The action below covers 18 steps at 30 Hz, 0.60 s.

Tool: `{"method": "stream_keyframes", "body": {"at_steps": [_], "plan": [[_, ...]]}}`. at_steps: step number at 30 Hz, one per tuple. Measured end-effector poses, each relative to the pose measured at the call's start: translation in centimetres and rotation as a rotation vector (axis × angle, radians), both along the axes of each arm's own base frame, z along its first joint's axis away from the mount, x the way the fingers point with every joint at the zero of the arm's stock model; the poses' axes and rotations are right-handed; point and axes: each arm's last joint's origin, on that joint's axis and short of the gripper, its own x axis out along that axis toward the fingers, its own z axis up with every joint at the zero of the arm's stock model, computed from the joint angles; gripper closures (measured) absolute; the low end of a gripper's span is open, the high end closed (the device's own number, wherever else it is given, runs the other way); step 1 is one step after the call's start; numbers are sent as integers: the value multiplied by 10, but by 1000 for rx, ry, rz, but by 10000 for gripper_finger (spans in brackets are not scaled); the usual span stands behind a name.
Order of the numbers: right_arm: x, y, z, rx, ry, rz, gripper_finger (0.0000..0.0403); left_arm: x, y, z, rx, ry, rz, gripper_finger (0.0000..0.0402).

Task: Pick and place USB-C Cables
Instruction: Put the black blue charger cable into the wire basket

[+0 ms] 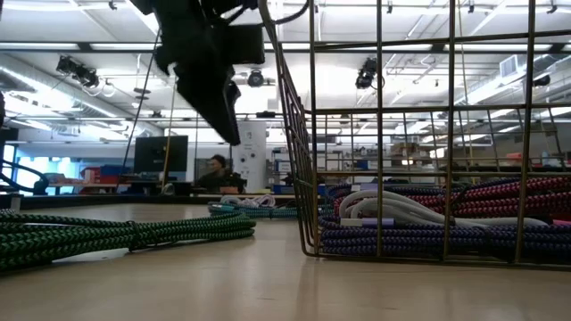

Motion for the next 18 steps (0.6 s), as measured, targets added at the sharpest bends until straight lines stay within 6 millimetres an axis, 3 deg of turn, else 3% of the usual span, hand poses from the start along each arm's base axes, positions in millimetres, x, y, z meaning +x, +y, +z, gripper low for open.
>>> {"method": "stream_keyframes", "body": {"at_steps": [4, 11, 18], "plan": [[1, 1, 2, 14, -16, 18, 376, 6, 7, -14, 39, 43, -4, 216], [3, 6, 15, 58, -146, 179, 380, 17, 23, -39, 41, 97, 41, 223], [2, 12, 33, 43, -329, 407, 377, 21, 27, -44, -46, 84, 32, 223]]}}
